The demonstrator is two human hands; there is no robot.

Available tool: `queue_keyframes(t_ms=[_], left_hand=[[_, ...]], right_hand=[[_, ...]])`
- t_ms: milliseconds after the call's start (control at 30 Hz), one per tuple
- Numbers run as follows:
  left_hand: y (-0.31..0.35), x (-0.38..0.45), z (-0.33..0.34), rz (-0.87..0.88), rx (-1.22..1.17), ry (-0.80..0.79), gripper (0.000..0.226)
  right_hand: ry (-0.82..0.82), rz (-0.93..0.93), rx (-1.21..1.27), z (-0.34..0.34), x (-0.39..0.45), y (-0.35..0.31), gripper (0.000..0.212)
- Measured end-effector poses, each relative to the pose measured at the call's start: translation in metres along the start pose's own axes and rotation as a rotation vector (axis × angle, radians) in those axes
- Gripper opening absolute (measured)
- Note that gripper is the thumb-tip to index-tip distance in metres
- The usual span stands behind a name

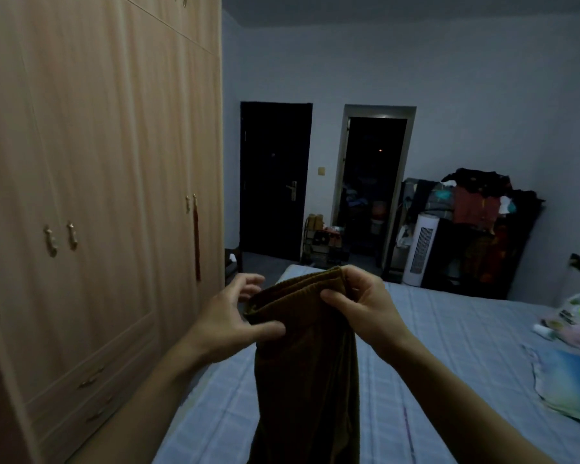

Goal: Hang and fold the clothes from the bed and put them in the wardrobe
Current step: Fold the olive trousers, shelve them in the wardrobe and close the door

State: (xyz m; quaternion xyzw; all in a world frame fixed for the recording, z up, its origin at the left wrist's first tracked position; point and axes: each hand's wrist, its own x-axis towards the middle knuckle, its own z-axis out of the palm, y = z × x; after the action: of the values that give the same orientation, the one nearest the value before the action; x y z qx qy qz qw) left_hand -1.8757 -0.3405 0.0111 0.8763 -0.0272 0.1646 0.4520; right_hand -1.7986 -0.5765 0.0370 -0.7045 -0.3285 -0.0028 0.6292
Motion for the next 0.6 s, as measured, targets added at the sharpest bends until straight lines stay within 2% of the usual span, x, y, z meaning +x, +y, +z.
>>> queue_keyframes(t_ms=[67, 367, 600], left_hand=[[-0.003, -0.006, -0.002, 0.003, -0.090, -0.086, 0.084], [0.008, -0.016, -0.001, 0.139, -0.385, 0.009, 0.026], [0.043, -0.037, -0.005, 0.293, -0.306, 0.134, 0.026]], right_hand=[[0.010, -0.024, 0.001, -0.005, 0.003, -0.004, 0.013], [0.031, -0.085, 0.019, -0.009, -0.014, -0.026, 0.015], [0.098, -0.053, -0.042, -0.002, -0.059, -0.035, 0.015]])
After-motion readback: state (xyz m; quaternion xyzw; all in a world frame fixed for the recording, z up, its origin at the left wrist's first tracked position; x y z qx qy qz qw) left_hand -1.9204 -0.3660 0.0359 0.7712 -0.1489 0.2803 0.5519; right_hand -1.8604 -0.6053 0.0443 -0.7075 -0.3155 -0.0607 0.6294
